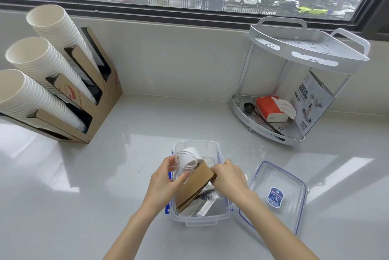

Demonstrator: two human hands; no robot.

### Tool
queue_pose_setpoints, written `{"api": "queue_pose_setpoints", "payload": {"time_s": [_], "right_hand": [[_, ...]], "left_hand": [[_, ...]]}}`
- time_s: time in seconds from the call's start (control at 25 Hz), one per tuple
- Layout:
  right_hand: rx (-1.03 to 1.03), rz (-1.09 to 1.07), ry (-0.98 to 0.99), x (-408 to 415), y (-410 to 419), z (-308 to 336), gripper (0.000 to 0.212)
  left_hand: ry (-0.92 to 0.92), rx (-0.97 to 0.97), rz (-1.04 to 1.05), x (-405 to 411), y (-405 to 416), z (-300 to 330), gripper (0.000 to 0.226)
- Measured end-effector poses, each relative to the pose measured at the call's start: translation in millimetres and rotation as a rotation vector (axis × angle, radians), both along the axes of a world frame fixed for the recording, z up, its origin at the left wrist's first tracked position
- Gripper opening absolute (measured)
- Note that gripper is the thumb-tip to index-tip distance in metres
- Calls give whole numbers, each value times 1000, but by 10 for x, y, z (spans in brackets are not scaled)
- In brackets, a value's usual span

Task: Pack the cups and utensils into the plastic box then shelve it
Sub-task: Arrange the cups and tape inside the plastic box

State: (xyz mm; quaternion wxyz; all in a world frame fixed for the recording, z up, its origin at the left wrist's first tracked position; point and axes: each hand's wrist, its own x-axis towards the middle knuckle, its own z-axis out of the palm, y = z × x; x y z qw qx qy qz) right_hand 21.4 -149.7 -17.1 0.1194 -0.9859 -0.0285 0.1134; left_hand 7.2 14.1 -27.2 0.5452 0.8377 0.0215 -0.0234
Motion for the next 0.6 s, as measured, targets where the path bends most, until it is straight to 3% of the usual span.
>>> {"api": "queue_pose_setpoints", "payload": {"time_s": [0.16, 0.48, 0.6], "right_hand": [[160, -79, -114, 9, -23, -76, 30], [-37, -24, -143, 162, -3, -165, 36], [49, -61, -208, 160, -24, -139, 26]], "left_hand": [[1, -1, -2, -2, -3, -8, 43], [5, -10, -10, -5, -5, -3, 42], [5, -14, -16, -2, -2, -3, 39]]}}
